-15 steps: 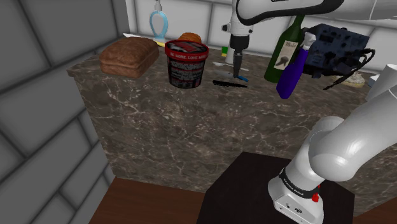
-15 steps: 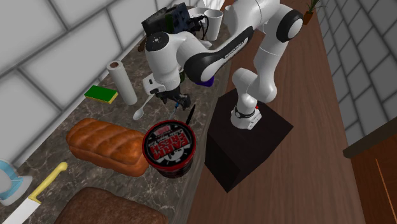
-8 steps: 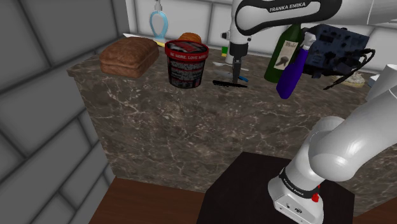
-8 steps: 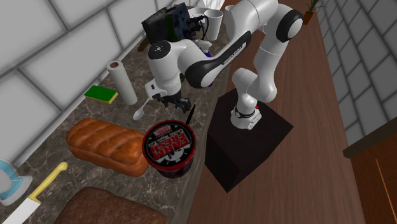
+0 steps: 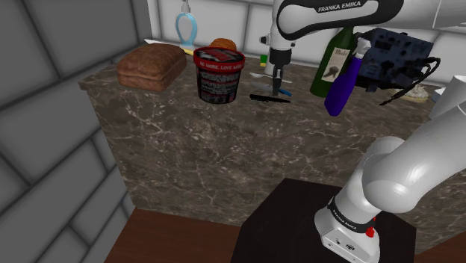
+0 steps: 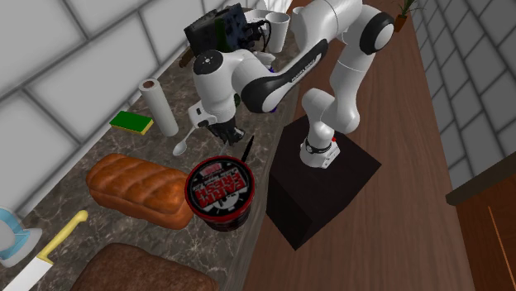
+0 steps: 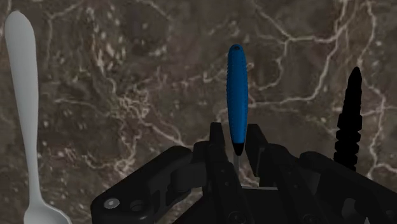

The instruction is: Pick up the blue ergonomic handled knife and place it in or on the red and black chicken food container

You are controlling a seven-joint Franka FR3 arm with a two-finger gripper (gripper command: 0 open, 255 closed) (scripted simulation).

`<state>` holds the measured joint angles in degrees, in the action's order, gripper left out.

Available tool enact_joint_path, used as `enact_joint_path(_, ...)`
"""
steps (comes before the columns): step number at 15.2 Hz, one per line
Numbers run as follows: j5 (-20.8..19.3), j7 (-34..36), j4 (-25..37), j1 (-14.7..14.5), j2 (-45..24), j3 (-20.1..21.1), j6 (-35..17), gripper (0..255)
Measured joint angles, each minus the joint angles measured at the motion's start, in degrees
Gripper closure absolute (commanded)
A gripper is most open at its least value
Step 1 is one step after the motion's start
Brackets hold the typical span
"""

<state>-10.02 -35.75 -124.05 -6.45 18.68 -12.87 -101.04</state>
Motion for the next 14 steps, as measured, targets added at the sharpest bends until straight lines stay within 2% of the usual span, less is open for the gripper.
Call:
enact_joint_path(7, 0.0, 0.1, -0.1, 0.0, 0.1, 0.1, 0.0, 255)
enact_joint_path(14, 0.1, -0.6, 4.1, 0.0, -0.3, 0.1, 4.5, 255)
